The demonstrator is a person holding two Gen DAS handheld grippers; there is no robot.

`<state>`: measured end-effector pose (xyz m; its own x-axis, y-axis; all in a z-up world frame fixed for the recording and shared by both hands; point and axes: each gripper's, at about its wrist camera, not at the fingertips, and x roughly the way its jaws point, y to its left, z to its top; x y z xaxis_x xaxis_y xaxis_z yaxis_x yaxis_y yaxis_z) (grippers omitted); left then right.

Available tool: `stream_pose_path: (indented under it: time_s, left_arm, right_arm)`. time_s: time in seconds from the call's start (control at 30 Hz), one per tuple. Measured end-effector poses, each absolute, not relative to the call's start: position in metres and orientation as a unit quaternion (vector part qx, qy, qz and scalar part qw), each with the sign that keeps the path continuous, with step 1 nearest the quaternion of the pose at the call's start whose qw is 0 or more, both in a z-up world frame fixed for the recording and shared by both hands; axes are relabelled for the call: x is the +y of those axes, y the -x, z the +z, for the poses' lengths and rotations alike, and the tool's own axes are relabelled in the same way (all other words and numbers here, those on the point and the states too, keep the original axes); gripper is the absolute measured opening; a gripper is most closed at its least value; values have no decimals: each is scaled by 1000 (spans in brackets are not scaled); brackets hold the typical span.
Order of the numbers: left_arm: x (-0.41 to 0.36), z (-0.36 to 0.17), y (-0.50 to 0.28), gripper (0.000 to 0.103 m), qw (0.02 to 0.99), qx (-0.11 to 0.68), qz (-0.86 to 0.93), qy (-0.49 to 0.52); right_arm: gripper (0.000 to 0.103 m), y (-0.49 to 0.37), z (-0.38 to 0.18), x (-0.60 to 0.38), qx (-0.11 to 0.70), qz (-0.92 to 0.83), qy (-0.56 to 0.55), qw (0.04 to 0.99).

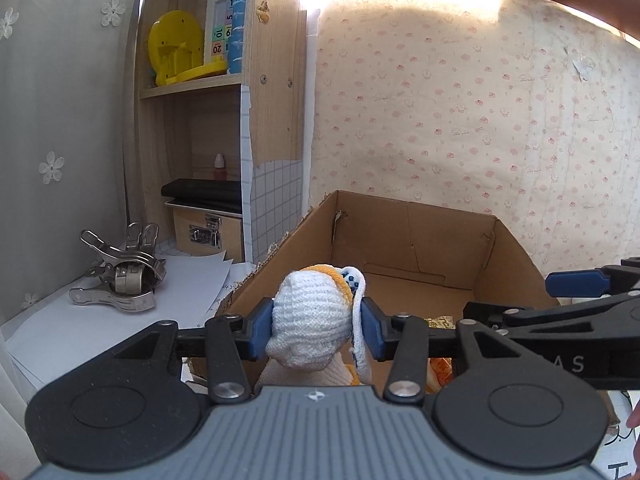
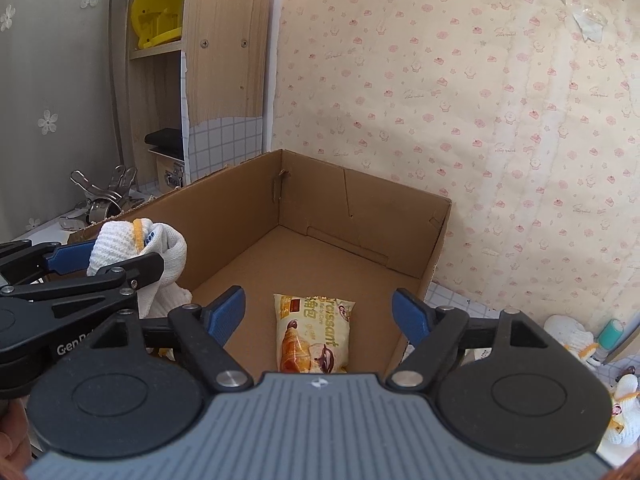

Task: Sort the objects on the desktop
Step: 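Open the right tool to drop its glove while the left tool releases its glove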

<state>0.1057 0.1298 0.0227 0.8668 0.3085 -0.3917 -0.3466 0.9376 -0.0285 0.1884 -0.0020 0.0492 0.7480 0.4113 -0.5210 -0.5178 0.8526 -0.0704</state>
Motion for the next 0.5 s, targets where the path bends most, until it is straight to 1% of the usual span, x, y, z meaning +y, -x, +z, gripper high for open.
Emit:
stream_pose_path:
  time_s: [0.1,0.13,0.17,0.23,0.3,0.37,0.5]
  left_arm:
    - [129,24,-104,55,965,190,173,43]
    - [128,24,-104,58,965,189,175,41]
    - [128,25,-104,65,965,188,177,39]
    - [128,27,-103,69,966,184,179,39]
    - [127,29,-102,71,966,181,180,39]
    - [127,30,-102,76,966,182,181,37]
    - [125,32,-101,78,966,180,181,36]
  right_arm:
    - [79,-186,50,-6,250,251,102,929]
    - [79,-185,51,-7,249,251,100,930]
    - [79,-184,51,-8,248,250,98,931]
    - [79,-183,53,-12,247,247,94,932]
    - [79,-183,54,-15,245,245,93,933]
    - [79,-182,57,-18,243,244,92,935]
    - [79,-178,61,-22,238,244,89,936]
